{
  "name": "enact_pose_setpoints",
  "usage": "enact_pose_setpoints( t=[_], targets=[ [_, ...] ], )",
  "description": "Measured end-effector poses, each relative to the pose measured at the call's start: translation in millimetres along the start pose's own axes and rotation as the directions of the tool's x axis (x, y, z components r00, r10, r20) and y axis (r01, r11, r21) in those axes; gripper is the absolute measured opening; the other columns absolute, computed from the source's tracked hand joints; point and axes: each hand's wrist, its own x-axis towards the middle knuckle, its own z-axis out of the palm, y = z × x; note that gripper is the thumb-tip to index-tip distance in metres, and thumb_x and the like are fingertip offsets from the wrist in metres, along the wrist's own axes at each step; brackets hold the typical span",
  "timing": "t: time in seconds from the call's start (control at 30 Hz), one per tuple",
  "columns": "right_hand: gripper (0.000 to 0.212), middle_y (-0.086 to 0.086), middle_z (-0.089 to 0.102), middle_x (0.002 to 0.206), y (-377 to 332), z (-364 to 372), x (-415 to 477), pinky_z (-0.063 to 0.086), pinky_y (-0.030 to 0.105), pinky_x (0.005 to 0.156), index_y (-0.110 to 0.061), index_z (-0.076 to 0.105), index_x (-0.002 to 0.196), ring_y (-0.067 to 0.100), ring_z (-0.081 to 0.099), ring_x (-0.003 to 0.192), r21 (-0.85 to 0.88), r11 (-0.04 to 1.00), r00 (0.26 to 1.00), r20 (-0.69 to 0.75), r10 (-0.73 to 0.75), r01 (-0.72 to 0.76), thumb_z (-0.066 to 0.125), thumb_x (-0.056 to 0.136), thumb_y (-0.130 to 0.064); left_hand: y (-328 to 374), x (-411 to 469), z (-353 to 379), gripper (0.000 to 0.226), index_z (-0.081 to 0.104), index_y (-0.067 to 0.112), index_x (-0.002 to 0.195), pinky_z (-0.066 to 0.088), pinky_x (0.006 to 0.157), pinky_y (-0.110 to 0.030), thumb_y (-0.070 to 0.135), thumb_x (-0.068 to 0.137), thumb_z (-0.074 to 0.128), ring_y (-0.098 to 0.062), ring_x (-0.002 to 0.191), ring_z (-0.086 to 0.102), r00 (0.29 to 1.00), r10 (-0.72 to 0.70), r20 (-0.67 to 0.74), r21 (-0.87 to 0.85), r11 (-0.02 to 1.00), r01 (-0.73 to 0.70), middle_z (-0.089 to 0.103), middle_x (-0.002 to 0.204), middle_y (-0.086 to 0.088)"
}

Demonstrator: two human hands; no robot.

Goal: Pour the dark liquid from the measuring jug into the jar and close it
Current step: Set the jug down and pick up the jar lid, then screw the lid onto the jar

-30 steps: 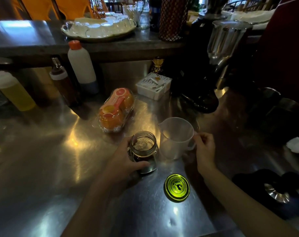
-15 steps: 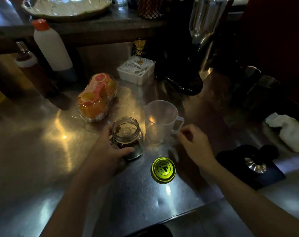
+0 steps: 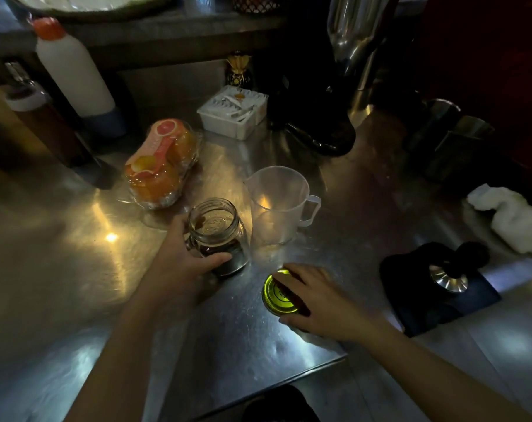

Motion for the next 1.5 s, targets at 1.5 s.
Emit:
enact_pose_setpoints(
  t=[1.5],
  targets=[
    [0.071,0.006,0.047,0.119,-67,-89,140,0.027,0.029,0.089,-0.031,0.035,0.135,0.016,0.037,0.105,-0.002,0.98,0.98,-0.013,-0.197,0.197,0.062,0.073,-0.051,10,-21,17,0.078,0.041,0.031,0.12,0.05,0.092,-0.045,0.055,0.057,0.079,-0.017,0.107,0.058,0.959,-0.033,-0.281,0.193,0.977,0.09,0.062,0.117,0.004]
  ],
)
